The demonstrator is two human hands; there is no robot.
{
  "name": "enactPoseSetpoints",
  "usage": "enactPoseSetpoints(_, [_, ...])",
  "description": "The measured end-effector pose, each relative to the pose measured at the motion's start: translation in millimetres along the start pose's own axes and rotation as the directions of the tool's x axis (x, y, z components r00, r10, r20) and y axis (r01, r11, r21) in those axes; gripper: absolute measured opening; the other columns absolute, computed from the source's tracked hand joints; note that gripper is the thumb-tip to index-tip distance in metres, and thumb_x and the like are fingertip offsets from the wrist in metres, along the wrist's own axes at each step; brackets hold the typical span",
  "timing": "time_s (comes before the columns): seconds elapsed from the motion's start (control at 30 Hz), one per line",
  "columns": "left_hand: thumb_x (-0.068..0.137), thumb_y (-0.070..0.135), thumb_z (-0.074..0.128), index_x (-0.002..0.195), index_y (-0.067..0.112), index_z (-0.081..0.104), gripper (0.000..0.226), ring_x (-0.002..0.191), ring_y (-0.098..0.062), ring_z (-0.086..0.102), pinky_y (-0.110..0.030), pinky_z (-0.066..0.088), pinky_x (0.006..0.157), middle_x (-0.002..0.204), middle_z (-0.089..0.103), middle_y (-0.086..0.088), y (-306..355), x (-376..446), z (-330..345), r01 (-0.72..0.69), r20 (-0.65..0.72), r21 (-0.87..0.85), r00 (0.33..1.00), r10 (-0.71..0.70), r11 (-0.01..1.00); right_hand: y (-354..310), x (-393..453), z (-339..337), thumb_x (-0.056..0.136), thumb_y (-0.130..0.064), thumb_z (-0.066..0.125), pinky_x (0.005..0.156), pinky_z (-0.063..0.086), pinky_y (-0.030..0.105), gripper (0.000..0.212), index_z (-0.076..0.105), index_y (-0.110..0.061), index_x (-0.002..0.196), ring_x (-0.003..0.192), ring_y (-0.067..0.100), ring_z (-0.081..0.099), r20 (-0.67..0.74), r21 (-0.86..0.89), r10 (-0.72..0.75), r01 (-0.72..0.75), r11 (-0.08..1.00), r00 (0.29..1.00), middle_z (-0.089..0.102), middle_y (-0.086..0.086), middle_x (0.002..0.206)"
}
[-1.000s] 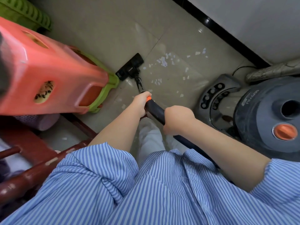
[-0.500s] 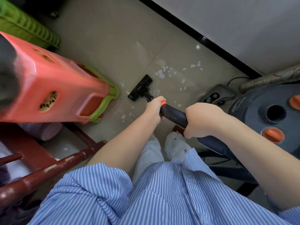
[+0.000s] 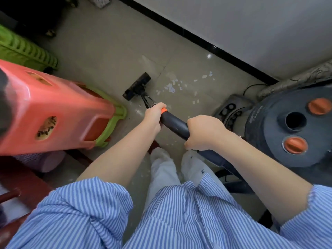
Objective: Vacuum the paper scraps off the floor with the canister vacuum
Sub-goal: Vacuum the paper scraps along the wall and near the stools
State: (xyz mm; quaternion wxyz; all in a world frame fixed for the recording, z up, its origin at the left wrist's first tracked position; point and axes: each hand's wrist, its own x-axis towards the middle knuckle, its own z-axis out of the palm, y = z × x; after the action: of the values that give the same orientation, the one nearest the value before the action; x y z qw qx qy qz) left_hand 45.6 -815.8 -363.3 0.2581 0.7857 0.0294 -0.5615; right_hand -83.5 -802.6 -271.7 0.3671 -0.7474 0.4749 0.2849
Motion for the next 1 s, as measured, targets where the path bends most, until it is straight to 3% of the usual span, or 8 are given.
enactPoseSetpoints(0.1, [0.089, 0.014, 0.057, 0.110, 0.010, 0.048, 0.023, 0.061, -0.015, 0.048, -0.024, 0.040, 0.050, 0.078, 0.052, -0.008, -0.1, 4.8, 4.7, 0.014, -0.009, 0.011, 1.000, -0.013, 1.000, 1.8, 10.2, 6.2, 0.077, -0.023, 0.061, 0.043, 0.027, 0.022, 0.028, 0.038, -0.015, 0.063, 0.051, 0.013, 0.040, -0.006, 0.022, 0.017, -0.017, 1.000, 1.000, 0.042, -0.002, 0.062])
enactPoseSetpoints(0.27, [0.089, 0.014, 0.056, 0.122, 0.007, 0.050, 0.035, 0.065, -0.017, 0.050, -0.025, 0.041, 0.051, 0.077, 0.051, -0.006, -15.5, 5.7, 12.1, 0.061, 0.033, 0.029, 0.998, -0.062, 0.998, 9.0, 12.2, 17.3, 0.076, -0.023, 0.062, 0.044, 0.028, 0.023, 0.017, 0.049, -0.013, 0.080, 0.053, 0.014, 0.042, 0.018, 0.021, 0.043, -0.043, 0.999, 0.999, 0.043, -0.002, 0.063])
enactPoseSetpoints(0.4, [0.090, 0.014, 0.056, 0.131, 0.003, 0.045, 0.044, 0.088, -0.023, 0.050, -0.027, 0.043, 0.056, 0.093, 0.052, -0.011, -28.9, 5.3, 15.7, 0.073, 0.036, 0.092, 0.996, -0.077, 0.993, 16.0, 4.4, 28.5, 0.077, -0.026, 0.062, 0.046, 0.032, 0.023, 0.019, 0.050, -0.013, 0.085, 0.069, 0.021, 0.051, 0.052, 0.035, 0.055, -0.057, 0.998, 0.997, 0.043, -0.003, 0.065])
enactPoseSetpoints(0.57, [0.091, 0.017, 0.056, 0.133, 0.003, 0.044, 0.046, 0.084, -0.021, 0.052, -0.026, 0.044, 0.055, 0.098, 0.053, -0.011, -37.3, -0.4, 21.0, 0.107, 0.047, 0.100, 0.993, -0.112, 0.989, 22.4, -4.3, 30.7, 0.079, -0.027, 0.061, 0.047, 0.032, 0.023, 0.020, 0.052, -0.013, 0.089, 0.072, 0.021, 0.051, 0.075, 0.001, 0.061, -0.061, 0.998, 0.995, 0.042, -0.003, 0.066])
enactPoseSetpoints(0.7, [0.091, 0.017, 0.056, 0.135, 0.005, 0.042, 0.047, 0.089, -0.021, 0.052, -0.029, 0.045, 0.070, 0.112, 0.056, -0.013, -39.6, -1.8, 28.7, 0.108, 0.060, 0.006, 0.992, -0.108, 0.994, 29.4, -6.8, 23.5, 0.078, -0.030, 0.060, 0.056, 0.039, 0.025, 0.026, 0.058, -0.013, 0.098, 0.070, 0.020, 0.053, 0.045, -0.095, 0.061, -0.056, 0.994, 0.997, 0.045, -0.003, 0.067])
enactPoseSetpoints(0.83, [0.090, 0.015, 0.056, 0.129, 0.004, 0.047, 0.041, 0.070, -0.016, 0.053, -0.025, 0.044, 0.057, 0.084, 0.054, -0.005, -36.7, -4.8, 41.3, 0.077, 0.089, -0.073, 0.994, -0.071, 0.994, 43.3, -8.6, 12.0, 0.078, -0.029, 0.060, 0.046, 0.030, 0.023, 0.024, 0.056, -0.013, 0.094, 0.066, 0.020, 0.050, 0.009, -0.172, 0.055, -0.053, 0.984, 0.998, 0.045, -0.003, 0.067])
enactPoseSetpoints(1.0, [0.090, 0.014, 0.056, 0.109, 0.011, 0.048, 0.021, 0.065, -0.013, 0.050, -0.023, 0.044, 0.056, 0.077, 0.051, -0.003, -28.7, -4.4, 59.2, 0.072, 0.122, -0.105, 0.991, -0.059, 0.992, 58.7, -8.5, 4.5, 0.078, -0.027, 0.058, 0.045, 0.026, 0.022, 0.018, 0.051, -0.014, 0.089, 0.066, 0.021, 0.048, -0.063, -0.191, 0.079, -0.090, 0.977, 0.995, 0.044, -0.002, 0.067])
